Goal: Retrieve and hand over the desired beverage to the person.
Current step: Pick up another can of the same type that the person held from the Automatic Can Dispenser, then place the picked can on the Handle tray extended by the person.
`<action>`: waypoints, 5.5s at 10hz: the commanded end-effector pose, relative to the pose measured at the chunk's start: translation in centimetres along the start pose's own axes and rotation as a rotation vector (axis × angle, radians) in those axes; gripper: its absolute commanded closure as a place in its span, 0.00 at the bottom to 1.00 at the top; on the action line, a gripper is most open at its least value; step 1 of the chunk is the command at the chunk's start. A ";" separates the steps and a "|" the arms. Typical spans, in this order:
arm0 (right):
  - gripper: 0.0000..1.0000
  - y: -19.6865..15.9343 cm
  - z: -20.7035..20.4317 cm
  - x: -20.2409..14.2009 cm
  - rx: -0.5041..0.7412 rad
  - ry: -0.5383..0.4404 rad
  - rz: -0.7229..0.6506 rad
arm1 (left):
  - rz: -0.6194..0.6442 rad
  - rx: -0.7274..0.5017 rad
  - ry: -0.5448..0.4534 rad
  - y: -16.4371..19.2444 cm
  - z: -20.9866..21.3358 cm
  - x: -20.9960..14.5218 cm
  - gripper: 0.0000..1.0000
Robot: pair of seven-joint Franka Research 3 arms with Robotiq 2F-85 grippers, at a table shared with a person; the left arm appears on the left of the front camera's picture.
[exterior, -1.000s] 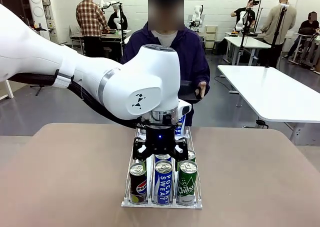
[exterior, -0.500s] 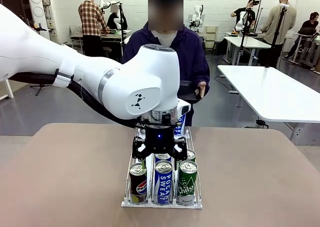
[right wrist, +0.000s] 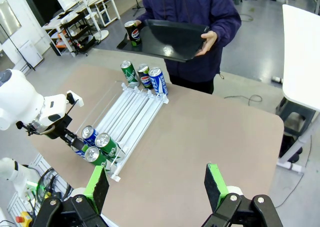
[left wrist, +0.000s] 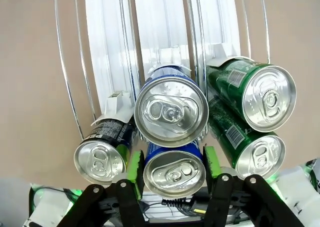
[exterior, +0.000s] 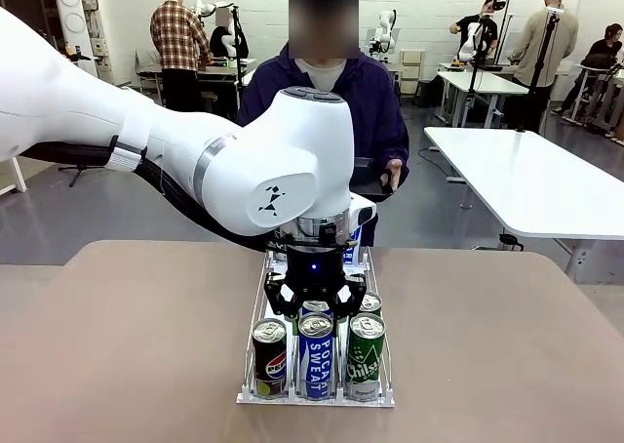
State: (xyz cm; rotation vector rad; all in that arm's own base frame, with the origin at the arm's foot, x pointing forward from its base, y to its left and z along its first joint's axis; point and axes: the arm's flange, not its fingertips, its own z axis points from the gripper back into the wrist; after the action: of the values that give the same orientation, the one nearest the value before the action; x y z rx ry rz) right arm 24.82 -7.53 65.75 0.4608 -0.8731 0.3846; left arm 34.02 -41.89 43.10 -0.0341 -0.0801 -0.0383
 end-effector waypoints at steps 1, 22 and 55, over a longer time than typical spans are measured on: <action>0.00 0.0 -0.2 0.0 0.021 -0.005 0.003 | -0.010 -0.020 0.015 -0.1 -0.4 0.2 0.93; 0.00 0.0 -0.2 0.0 0.021 -0.005 0.003 | -0.135 0.009 -0.076 -3.6 26.1 -1.2 1.00; 0.00 0.0 -0.2 0.0 0.021 -0.005 0.003 | -0.139 0.007 -0.066 -4.0 25.6 -0.8 0.42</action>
State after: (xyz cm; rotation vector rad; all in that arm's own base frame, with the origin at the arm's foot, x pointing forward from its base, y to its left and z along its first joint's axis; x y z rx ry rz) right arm 24.82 -7.54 65.75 0.4607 -0.8733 0.3843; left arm 31.09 -44.94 68.53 -0.0222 -0.1464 -0.1759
